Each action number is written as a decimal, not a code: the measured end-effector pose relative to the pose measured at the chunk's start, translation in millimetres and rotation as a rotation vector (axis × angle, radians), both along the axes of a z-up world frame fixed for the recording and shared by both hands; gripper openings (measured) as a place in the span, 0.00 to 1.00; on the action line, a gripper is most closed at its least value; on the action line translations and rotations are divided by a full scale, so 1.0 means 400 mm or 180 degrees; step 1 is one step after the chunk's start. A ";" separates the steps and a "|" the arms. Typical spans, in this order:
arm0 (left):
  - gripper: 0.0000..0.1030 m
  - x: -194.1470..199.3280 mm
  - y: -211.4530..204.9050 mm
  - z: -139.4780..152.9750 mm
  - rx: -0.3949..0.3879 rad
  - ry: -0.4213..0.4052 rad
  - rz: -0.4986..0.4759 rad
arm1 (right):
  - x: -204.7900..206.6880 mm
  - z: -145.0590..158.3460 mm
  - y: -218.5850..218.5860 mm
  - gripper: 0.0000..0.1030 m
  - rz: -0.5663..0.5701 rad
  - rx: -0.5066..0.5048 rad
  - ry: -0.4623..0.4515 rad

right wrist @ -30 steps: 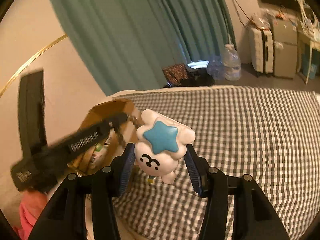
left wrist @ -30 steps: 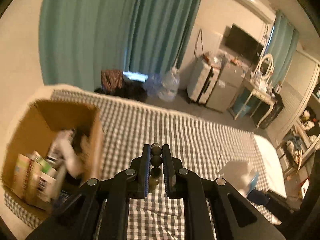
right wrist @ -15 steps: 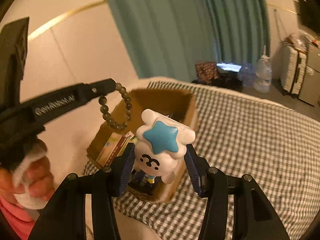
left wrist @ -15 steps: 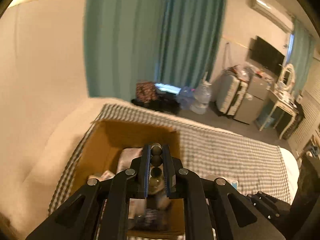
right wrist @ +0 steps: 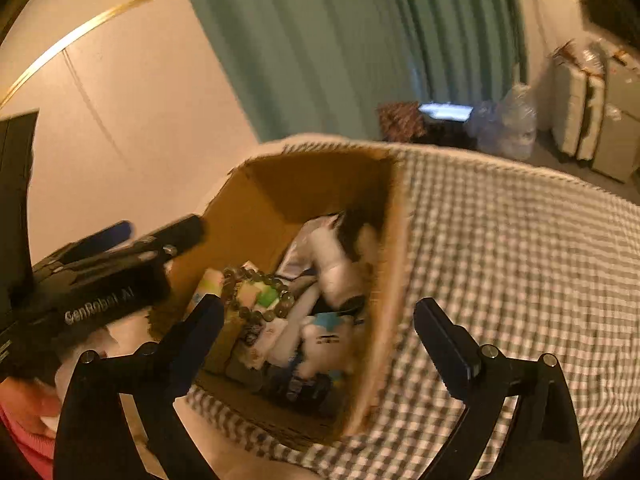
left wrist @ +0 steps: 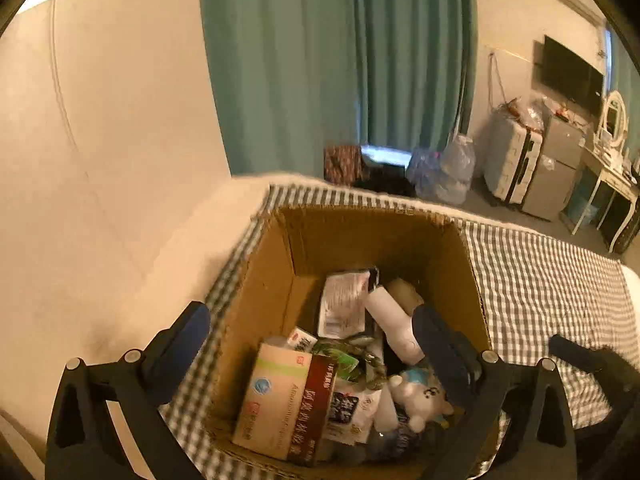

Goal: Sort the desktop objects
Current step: 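Carry the bracelet and plush toy into the cardboard box and release both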

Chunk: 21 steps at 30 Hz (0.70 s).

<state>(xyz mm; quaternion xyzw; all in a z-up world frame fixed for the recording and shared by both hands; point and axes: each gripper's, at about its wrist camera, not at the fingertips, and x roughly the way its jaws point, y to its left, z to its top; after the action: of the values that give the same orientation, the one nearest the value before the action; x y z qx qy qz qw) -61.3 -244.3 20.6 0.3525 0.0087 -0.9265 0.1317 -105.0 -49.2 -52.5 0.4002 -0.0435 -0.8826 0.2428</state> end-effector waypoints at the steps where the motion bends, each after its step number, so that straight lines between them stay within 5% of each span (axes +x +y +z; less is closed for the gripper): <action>1: 1.00 0.011 0.011 -0.003 -0.0068 -0.0007 -0.0065 | 0.011 -0.002 0.013 0.94 -0.0084 0.0023 0.0022; 6: 1.00 0.073 0.087 -0.053 -0.0387 0.0029 -0.0207 | 0.061 -0.015 0.104 0.96 -0.0545 0.0219 0.0198; 12: 1.00 0.101 0.142 -0.095 -0.0163 -0.0028 -0.0289 | 0.082 -0.046 0.172 0.96 -0.0880 0.0267 0.0118; 21: 1.00 0.116 0.147 -0.086 0.0095 0.0141 -0.0287 | 0.094 -0.049 0.185 0.96 -0.0904 0.0287 0.0131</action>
<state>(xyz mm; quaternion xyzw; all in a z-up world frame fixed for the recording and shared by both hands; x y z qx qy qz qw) -14.9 -185.4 -13.8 0.3339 0.0095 -0.9388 0.0843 -67.5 24.7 -72.2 0.3823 -0.0550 -0.9171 0.0982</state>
